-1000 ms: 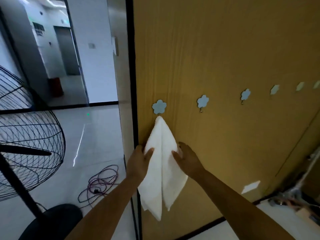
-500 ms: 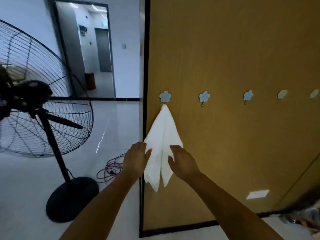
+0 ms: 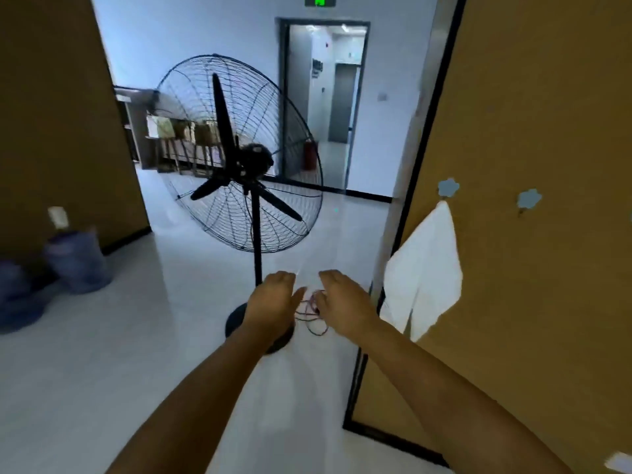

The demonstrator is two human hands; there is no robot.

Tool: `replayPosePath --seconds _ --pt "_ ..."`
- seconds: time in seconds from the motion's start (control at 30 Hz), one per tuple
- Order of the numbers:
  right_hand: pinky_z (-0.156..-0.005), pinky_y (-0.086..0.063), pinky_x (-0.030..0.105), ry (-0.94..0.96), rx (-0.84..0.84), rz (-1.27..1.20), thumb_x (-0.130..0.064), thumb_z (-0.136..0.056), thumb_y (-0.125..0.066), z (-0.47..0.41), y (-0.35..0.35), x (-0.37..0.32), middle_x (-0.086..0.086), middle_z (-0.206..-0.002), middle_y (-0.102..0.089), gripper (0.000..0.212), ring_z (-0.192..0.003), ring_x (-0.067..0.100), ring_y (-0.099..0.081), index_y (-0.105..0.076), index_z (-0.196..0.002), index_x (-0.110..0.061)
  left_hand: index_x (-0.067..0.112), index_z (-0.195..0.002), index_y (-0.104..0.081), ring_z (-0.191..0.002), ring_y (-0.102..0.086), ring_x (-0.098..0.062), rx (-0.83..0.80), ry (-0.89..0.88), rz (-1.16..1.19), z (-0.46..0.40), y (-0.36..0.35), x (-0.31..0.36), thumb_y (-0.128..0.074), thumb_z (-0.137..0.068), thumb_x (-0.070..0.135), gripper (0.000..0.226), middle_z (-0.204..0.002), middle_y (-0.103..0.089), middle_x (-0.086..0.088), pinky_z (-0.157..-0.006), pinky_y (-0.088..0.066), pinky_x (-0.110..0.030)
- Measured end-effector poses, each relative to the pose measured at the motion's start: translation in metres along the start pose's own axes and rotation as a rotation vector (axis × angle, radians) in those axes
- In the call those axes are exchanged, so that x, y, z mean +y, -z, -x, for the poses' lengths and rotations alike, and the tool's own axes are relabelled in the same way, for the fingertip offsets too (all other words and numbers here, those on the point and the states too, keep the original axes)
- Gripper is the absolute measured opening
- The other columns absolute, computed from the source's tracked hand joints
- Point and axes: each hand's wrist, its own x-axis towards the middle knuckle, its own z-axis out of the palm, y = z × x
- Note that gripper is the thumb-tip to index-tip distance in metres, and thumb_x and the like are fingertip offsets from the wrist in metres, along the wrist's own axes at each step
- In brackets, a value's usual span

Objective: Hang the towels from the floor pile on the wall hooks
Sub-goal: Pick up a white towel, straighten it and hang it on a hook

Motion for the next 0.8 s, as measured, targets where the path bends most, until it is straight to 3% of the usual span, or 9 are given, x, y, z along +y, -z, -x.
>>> replayPosePath --seconds 0.2,0.4,0.63,0.8 --pt "-0.091 -0.042 0.034 0.205 -0.029 -0.015 -0.025 -0.099 -0.040 -0.024 -0.036 -0.137 0.011 -0.126 -0.052 0.035 -0.114 0.026 -0.051 -0.050 -0.125 -0.004 0.012 -0.132 -0.047 -0.121 -0.046 -0.021 0.060 0.212 -0.164 0.061 0.086 -0.103 -0.034 -0.100 0.040 0.044 -0.136 -0.049 -0.006 -0.095 -0.039 -0.028" --pt "-0.101 -0.038 0.030 0.377 -0.109 -0.124 -0.026 -0.100 -0.038 -0.023 -0.092 -0.322 0.007 -0.139 -0.044 0.043 -0.123 0.023 -0.046 -0.038 -0.139 -0.009 0.013 -0.132 -0.045 -0.119 -0.048 -0.022 0.102 0.407 -0.291 0.165 0.187 -0.234 -0.034 -0.100 0.039 0.043 -0.135 -0.049 -0.006 -0.094 -0.038 -0.029" --pt "-0.085 -0.041 0.031 0.544 -0.210 -0.225 -0.022 -0.097 -0.039 0.007 -0.157 -0.537 0.011 -0.123 -0.053 0.029 -0.108 0.027 -0.052 -0.049 -0.121 -0.010 0.011 -0.131 -0.045 -0.122 -0.046 -0.025 0.112 0.688 -0.384 0.312 0.294 -0.380 -0.034 -0.100 0.040 0.044 -0.135 -0.047 -0.007 -0.094 -0.037 -0.032" --pt "-0.092 -0.039 0.030 0.717 -0.291 -0.250 -0.022 -0.098 -0.037 0.039 -0.189 -0.670 0.010 -0.134 -0.047 0.037 -0.118 0.026 -0.048 -0.043 -0.132 -0.008 0.008 -0.115 -0.053 -0.114 -0.050 -0.025 0.198 0.874 -0.415 0.417 0.354 -0.456 -0.037 -0.099 0.039 0.039 -0.122 -0.056 -0.007 -0.087 -0.040 -0.032"
